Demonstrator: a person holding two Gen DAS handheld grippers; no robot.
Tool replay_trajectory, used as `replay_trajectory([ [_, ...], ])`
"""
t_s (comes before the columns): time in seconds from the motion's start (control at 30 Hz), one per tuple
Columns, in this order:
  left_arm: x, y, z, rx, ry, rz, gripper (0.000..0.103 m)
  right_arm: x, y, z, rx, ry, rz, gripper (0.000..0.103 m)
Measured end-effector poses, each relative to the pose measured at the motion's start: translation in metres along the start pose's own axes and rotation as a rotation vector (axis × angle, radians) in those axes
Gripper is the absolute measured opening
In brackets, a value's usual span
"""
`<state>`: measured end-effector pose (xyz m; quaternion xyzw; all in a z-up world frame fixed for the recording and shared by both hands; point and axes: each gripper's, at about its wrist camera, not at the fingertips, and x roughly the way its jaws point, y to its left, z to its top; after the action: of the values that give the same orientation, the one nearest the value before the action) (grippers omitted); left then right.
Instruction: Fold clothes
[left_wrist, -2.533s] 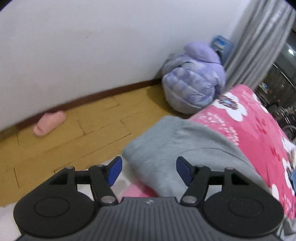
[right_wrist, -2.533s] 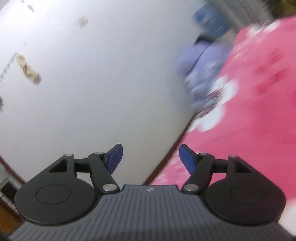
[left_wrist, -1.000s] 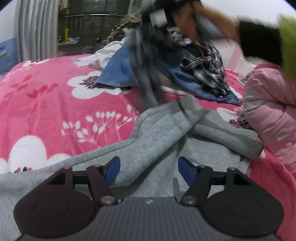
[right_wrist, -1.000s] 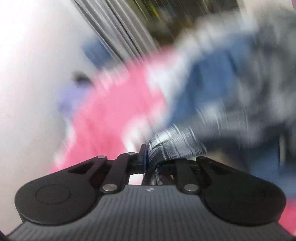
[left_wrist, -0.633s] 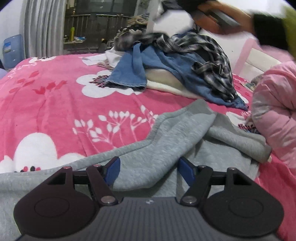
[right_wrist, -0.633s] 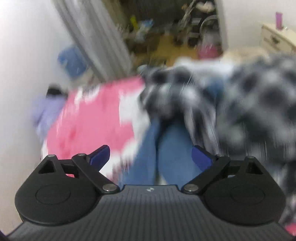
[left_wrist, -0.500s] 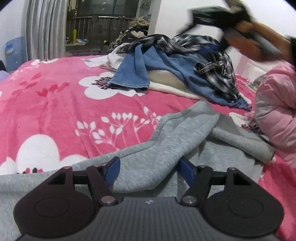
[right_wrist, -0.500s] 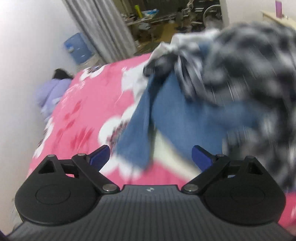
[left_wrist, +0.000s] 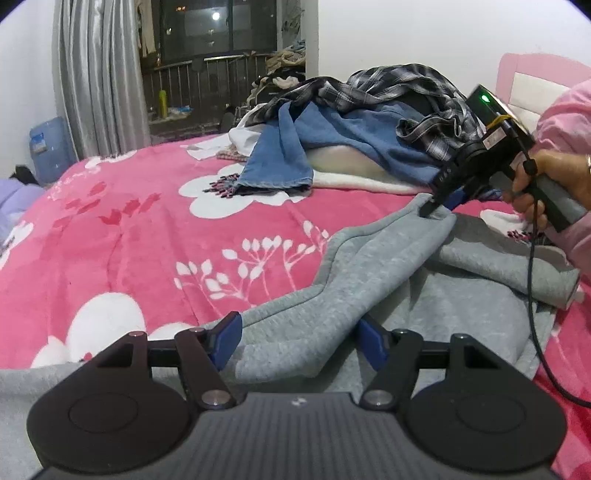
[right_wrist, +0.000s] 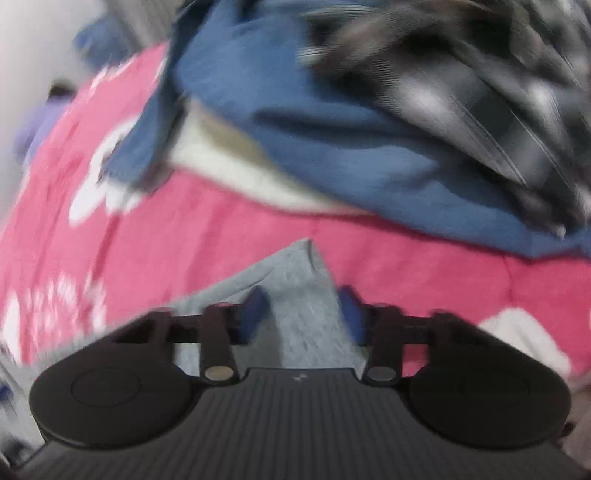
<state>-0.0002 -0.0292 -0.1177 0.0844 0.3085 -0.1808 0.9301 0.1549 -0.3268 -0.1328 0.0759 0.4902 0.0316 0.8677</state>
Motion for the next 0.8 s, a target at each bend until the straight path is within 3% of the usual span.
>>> replay_trajectory([
  [0.03,0.0,-0.002,0.0,0.011,-0.006,0.005,0.068,-0.008,0.002,0.001,-0.014,-0.012,-0.014,0.008],
  [0.23,0.001,-0.005,0.0,0.031,-0.028,0.015,0.068,-0.051,0.001,0.001,-0.067,-0.096,-0.117,0.007],
  [0.47,0.016,0.011,-0.001,-0.014,0.017,0.079,0.069,-0.015,-0.014,-0.016,-0.043,-0.044,-0.229,0.008],
  [0.57,0.025,0.022,-0.002,-0.059,0.052,0.083,0.072,0.004,-0.018,-0.018,-0.047,-0.036,-0.258,0.013],
  [0.63,0.028,0.026,-0.002,-0.078,0.056,0.09,0.074,-0.008,-0.02,-0.012,-0.048,-0.063,-0.304,0.021],
  [0.73,0.03,0.032,-0.001,-0.11,0.058,0.095,0.074,-0.035,-0.022,-0.005,-0.044,-0.11,-0.368,0.024],
  [0.8,0.031,0.034,0.0,-0.131,0.059,0.096,0.074,-0.07,-0.019,-0.008,-0.032,-0.167,-0.331,0.032],
])
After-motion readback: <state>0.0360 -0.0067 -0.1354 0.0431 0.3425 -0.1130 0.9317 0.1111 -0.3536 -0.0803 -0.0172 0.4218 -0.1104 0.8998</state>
